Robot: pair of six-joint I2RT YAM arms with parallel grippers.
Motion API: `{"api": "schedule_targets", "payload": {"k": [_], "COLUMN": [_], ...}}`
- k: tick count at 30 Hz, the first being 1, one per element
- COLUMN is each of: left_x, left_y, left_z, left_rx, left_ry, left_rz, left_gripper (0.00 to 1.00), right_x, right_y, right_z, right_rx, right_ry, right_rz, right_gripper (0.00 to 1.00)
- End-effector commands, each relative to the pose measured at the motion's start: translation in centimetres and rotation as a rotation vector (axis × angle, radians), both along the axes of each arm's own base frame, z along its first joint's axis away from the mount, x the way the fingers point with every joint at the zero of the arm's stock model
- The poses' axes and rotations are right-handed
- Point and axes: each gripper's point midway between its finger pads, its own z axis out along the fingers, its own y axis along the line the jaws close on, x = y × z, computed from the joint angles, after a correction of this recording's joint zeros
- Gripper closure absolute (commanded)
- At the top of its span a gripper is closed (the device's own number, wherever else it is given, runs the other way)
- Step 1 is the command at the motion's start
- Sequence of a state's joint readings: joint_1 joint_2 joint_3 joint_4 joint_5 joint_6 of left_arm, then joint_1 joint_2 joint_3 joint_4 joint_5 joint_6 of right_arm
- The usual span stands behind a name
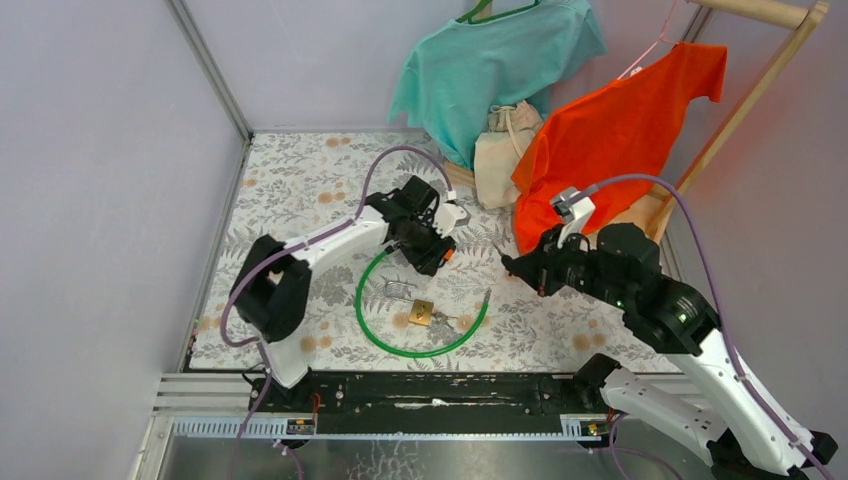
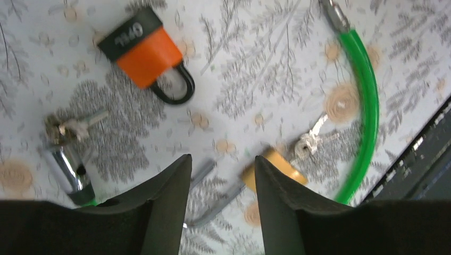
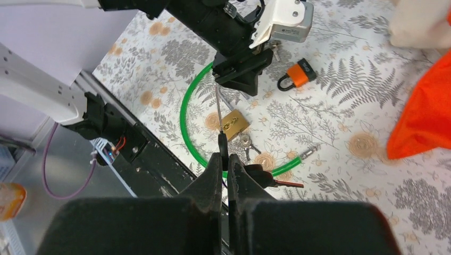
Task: Unlock with the key
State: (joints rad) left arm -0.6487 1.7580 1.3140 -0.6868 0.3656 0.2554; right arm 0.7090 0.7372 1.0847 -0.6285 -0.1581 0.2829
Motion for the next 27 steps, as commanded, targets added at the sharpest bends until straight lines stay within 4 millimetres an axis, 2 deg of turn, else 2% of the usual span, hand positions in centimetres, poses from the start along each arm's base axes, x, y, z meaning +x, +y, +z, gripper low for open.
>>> {"api": "schedule_targets", "payload": {"k": [1, 4, 10, 17, 27], "left_x": [3.4, 3.4, 3.9, 5.3, 5.8], "left_y": [-3.7, -4.4, -4.6, -4.6, -4.8], "left_z": [0.4, -0.7, -3.1, -3.7, -5.6], "left_rx": [-0.08, -0.078, -0.032, -0.009, 0.015], "left_ry": [-0.078, -0.075, -0.08, -0.135, -0.116], "left_rz": [0.032, 0.039, 0.055, 0.051, 0.064], "left_gripper": [0.49, 0.52, 0.58, 0.58, 0.55], "right_x": [0.4, 0.1, 0.1, 0.0, -0.3], "right_y": [-2.2, -2.8, -3.3, -3.0, -2.7], "right_z": [-0.5, -0.5, -0.8, -0.9, -0.9], "right_rx": [0.008, 0.024, 0.011, 0.008, 0.019], "right_ry": [0.039, 0.033, 0.033, 0.037, 0.041], "right_rz": [-0.152, -0.177, -0.196, -0.177, -0.156], "right_gripper": [1.0, 1.0, 1.0, 1.0, 1.0]}}
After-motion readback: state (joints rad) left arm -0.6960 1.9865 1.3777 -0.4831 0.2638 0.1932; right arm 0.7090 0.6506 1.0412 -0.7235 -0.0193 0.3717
